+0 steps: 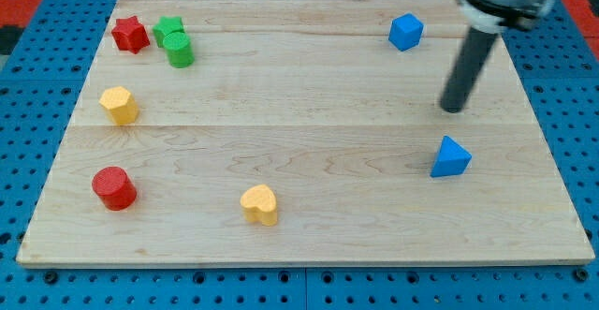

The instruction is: Push the yellow heart to the bottom right of the board

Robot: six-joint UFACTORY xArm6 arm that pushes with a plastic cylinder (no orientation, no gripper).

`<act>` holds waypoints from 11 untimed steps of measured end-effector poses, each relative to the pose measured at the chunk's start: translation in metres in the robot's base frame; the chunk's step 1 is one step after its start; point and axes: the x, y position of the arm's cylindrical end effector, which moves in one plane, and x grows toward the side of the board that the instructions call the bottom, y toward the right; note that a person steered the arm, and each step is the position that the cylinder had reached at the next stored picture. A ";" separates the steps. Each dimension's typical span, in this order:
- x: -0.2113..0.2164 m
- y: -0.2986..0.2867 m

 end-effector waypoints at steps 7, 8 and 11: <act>0.147 -0.263; 0.167 -0.281; 0.163 -0.102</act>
